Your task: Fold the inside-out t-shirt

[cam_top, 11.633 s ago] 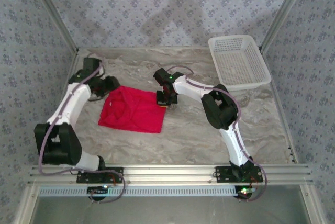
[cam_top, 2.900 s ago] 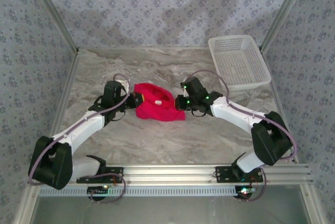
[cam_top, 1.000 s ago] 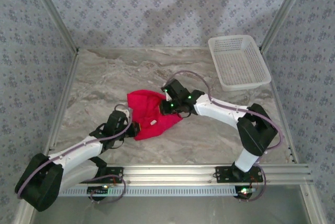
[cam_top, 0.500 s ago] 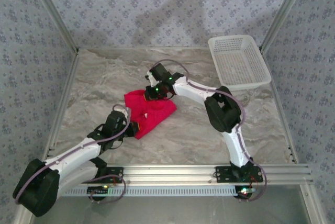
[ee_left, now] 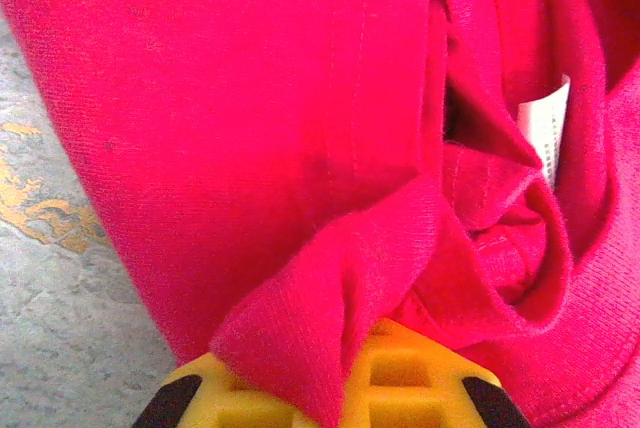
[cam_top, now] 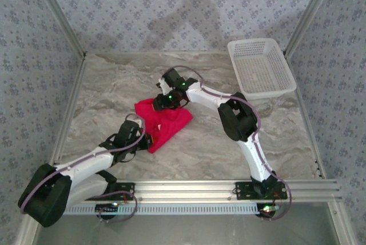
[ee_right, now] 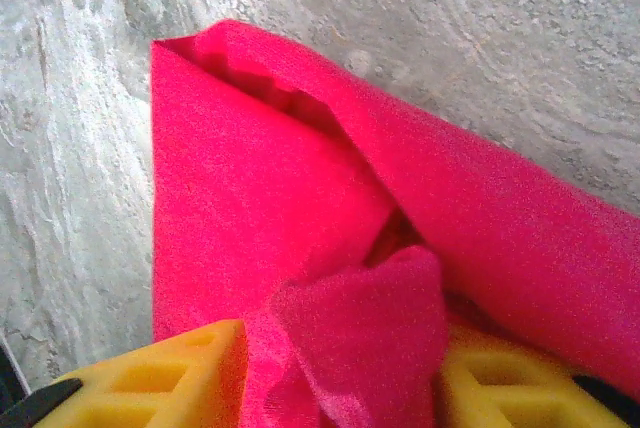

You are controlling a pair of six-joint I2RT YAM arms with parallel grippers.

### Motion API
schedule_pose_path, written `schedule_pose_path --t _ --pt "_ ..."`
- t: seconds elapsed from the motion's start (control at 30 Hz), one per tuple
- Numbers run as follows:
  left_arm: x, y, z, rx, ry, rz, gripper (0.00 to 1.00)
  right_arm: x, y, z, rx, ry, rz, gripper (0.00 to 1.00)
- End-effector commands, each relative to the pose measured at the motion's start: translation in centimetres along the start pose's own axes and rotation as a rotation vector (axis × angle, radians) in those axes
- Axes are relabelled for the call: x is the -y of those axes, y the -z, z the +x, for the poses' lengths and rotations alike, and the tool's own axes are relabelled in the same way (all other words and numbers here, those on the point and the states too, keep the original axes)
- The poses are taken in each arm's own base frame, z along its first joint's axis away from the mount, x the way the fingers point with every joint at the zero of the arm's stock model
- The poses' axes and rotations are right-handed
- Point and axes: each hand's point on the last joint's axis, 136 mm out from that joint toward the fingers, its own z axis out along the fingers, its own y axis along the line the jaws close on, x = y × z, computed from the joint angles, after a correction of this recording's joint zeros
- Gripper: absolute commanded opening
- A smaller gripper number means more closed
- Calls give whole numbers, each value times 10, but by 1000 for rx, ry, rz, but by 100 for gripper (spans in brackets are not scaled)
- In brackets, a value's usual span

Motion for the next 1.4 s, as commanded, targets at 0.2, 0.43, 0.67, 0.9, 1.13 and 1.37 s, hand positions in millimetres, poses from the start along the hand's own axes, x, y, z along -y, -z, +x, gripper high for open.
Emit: schedule_pose_path --t 0.2,0.43,0.67,0.9,1.13,1.37 --pt "14 0 -9 9 -12 39 0 5 -27 -1 -41 20 75 55" --pt "15 -1 -9 0 -15 42 0 12 -45 14 -97 23 123 44" --pt "14 1 -8 3 -16 38 0 3 -25 6 -81 32 95 0" --pt "21 17 -23 44 -37 34 0 -27 46 -33 52 32 42 0" --pt "50 73 -81 208 -119 30 0 -60 138 -65 222 30 -26 0" --pt "93 129 -157 351 -187 81 0 -83 236 -93 440 11 -49 0"
